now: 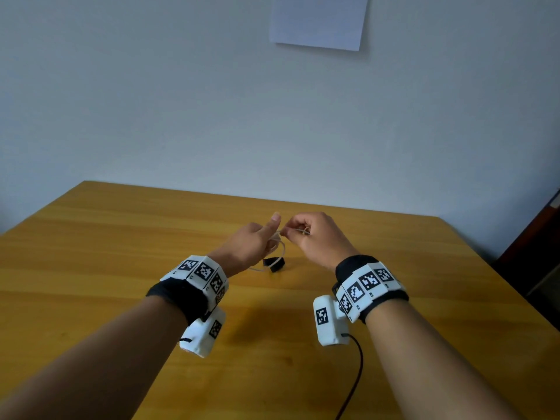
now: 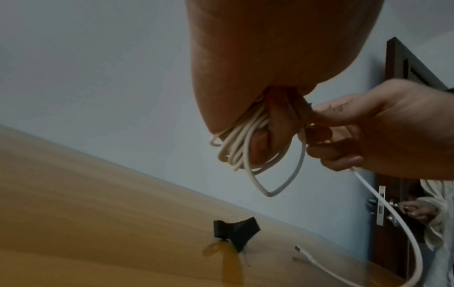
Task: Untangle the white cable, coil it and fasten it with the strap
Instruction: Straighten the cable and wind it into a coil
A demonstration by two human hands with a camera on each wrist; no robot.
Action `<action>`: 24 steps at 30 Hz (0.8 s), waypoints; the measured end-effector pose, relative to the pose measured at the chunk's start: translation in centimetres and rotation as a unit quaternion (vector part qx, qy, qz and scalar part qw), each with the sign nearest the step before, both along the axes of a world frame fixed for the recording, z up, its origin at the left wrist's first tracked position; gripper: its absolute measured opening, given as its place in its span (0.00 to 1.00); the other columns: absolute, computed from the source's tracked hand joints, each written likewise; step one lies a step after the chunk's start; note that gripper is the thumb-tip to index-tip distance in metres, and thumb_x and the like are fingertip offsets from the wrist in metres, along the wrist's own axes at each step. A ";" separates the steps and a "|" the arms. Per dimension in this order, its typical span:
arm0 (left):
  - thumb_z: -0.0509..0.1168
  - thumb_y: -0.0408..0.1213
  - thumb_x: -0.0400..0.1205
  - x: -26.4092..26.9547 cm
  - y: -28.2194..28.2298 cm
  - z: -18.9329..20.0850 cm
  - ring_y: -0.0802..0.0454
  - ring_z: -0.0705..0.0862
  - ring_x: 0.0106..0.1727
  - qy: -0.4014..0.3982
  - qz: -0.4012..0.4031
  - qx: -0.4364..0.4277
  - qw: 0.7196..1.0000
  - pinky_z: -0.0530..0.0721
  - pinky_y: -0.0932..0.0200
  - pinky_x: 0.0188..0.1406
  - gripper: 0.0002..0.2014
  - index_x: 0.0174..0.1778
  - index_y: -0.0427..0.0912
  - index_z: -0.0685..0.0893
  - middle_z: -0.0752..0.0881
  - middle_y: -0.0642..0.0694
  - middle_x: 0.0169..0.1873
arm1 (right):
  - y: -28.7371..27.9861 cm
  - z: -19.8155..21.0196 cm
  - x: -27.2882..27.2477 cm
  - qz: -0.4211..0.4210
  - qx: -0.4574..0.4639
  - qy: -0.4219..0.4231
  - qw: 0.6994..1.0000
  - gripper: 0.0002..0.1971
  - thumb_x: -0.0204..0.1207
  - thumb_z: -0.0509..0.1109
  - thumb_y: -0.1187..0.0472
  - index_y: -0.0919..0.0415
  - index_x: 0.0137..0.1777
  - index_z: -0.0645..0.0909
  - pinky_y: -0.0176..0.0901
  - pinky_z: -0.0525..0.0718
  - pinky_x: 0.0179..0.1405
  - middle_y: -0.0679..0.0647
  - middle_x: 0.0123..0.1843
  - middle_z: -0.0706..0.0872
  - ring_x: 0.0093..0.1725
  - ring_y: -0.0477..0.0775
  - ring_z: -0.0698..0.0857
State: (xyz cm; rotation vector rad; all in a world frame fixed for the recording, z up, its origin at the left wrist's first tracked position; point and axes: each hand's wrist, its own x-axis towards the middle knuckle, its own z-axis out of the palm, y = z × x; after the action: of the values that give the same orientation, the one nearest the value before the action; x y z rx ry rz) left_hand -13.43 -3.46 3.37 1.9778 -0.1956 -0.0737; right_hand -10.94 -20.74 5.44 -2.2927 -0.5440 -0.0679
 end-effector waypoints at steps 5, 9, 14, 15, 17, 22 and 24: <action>0.53 0.56 0.89 0.2 -0.4 0.8 0.53 0.53 0.20 0.079 -0.015 -0.163 0.983 0.51 0.56 0.24 0.28 0.24 0.47 0.60 0.58 0.49 0.17 | -0.1 -0.4 0.4 0.003 0.027 -0.007 1.000 0.08 0.87 0.69 0.54 0.56 0.51 0.87 0.50 0.83 0.53 0.47 0.46 0.89 0.48 0.49 0.85; 0.55 0.55 0.88 -0.1 0.0 1.5 0.53 0.50 0.19 0.138 -0.030 -0.295 0.945 0.49 0.56 0.25 0.27 0.23 0.49 0.59 0.55 0.52 0.17 | 0.0 -0.7 0.4 -0.008 0.048 0.000 0.999 0.11 0.89 0.64 0.53 0.50 0.46 0.84 0.49 0.76 0.42 0.49 0.38 0.83 0.38 0.52 0.79; 0.57 0.55 0.87 -0.4 0.2 2.8 0.52 0.47 0.22 0.148 -0.048 -0.441 0.884 0.49 0.55 0.24 0.26 0.28 0.49 0.54 0.50 0.51 0.21 | 0.1 -1.6 0.0 -0.003 0.032 0.025 0.999 0.16 0.92 0.57 0.54 0.48 0.43 0.81 0.51 0.73 0.40 0.56 0.36 0.78 0.36 0.56 0.74; 0.57 0.55 0.87 -0.3 0.1 2.9 0.52 0.47 0.22 0.141 -0.049 -0.461 0.875 0.49 0.56 0.24 0.26 0.29 0.49 0.53 0.50 0.51 0.21 | 0.2 -1.8 -0.1 0.000 0.031 0.033 0.999 0.16 0.92 0.57 0.56 0.51 0.45 0.81 0.50 0.74 0.40 0.54 0.36 0.78 0.35 0.54 0.74; 0.55 0.54 0.88 -0.1 -0.2 3.1 0.52 0.48 0.23 0.122 -0.050 -0.489 0.862 0.51 0.56 0.25 0.25 0.29 0.49 0.55 0.50 0.51 0.22 | 0.7 -2.0 -0.4 0.000 0.029 0.043 0.999 0.17 0.91 0.57 0.60 0.48 0.42 0.80 0.45 0.73 0.37 0.49 0.33 0.77 0.32 0.50 0.72; 0.51 0.53 0.90 0.4 -0.6 3.1 0.53 0.51 0.24 0.075 -0.039 -0.521 0.849 0.67 0.61 0.22 0.22 0.32 0.49 0.59 0.51 0.51 0.25 | 2.0 -2.7 -1.0 0.006 0.016 0.064 0.998 0.16 0.93 0.54 0.52 0.49 0.49 0.82 0.44 0.73 0.33 0.45 0.32 0.79 0.26 0.46 0.76; 0.49 0.53 0.91 0.8 -0.6 2.9 0.54 0.55 0.23 0.053 -0.024 -0.512 0.857 0.68 0.59 0.27 0.22 0.33 0.47 0.65 0.54 0.50 0.26 | 2.3 -2.9 -1.2 0.008 0.004 0.076 0.997 0.18 0.93 0.53 0.50 0.53 0.59 0.85 0.45 0.74 0.34 0.44 0.33 0.80 0.29 0.53 0.78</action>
State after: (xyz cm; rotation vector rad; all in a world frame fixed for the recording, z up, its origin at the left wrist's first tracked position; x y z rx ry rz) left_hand -12.68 -4.02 6.25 0.8942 -0.1607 -0.0858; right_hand -12.15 -18.48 2.57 -2.2631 -0.4831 0.1112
